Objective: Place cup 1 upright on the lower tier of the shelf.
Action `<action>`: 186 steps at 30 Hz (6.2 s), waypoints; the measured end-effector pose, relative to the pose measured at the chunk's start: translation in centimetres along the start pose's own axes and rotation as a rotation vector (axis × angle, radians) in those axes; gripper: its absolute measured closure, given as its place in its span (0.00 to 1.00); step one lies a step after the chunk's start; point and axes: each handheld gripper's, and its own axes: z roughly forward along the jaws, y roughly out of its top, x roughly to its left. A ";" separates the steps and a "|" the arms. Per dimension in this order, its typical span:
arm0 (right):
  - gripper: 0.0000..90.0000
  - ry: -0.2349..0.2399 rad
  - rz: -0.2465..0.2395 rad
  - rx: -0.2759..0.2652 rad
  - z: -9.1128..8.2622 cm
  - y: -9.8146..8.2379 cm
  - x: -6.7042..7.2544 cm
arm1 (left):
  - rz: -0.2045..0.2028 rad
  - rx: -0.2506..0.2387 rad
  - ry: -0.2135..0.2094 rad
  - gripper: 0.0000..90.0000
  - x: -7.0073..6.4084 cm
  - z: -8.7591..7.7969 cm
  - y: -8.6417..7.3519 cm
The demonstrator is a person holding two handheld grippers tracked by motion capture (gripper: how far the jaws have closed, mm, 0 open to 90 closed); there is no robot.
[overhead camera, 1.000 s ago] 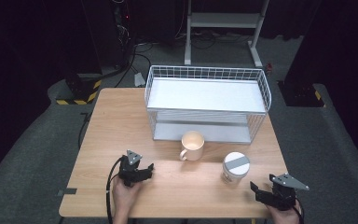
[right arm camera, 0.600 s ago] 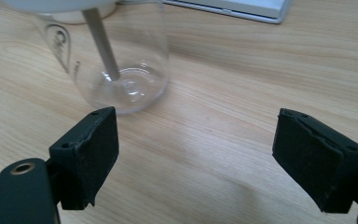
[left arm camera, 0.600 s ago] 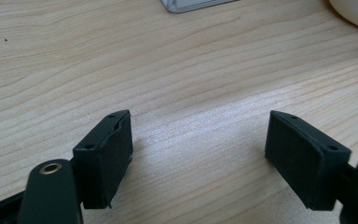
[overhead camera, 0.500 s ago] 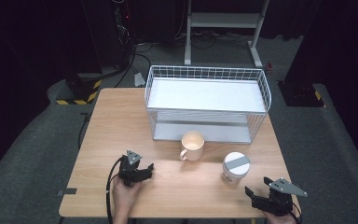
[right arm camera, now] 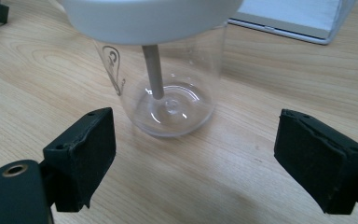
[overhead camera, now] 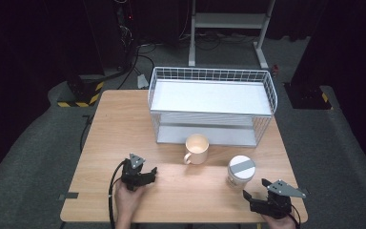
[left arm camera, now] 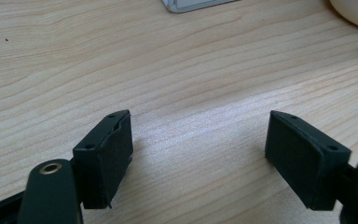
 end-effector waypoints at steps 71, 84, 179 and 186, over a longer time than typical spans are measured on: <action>0.20 0.026 -0.068 -0.057 4.4 3.6 1.3 | 0.002 0.000 0.002 0.26 0.0 0.0 0.0; 0.21 0.041 -0.052 -0.062 4.5 3.7 0.9 | -0.003 0.000 0.000 0.26 0.0 0.0 0.0; 0.21 -0.076 0.020 -0.068 12.4 11.7 -4.3 | 0.001 0.000 0.003 0.26 0.0 0.0 0.0; 0.21 -0.090 0.007 -0.091 12.8 11.7 -4.6 | 0.000 0.000 0.002 0.26 0.0 0.0 0.0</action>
